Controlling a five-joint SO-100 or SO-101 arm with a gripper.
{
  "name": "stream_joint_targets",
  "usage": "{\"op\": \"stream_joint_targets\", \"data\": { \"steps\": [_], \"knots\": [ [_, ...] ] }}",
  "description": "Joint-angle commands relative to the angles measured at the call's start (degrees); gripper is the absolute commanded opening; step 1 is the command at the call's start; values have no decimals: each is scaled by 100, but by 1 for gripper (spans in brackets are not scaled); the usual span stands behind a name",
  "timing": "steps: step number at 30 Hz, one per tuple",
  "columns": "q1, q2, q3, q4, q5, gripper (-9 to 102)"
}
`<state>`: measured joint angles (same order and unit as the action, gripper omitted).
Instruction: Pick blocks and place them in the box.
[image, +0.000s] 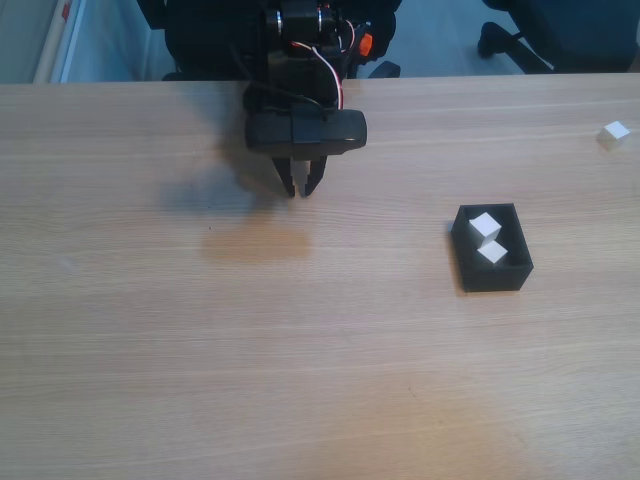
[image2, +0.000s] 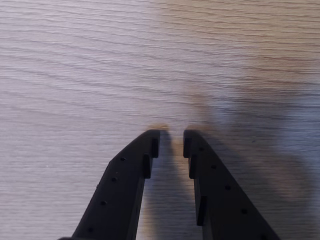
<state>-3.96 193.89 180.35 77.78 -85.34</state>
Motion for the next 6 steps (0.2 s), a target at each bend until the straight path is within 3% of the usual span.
{"op": "stream_joint_targets", "data": {
  "steps": [1,6],
  "knots": [
    [-26,149,360,396,-35,4],
    [-26,149,360,396,-35,5]
  ]
}}
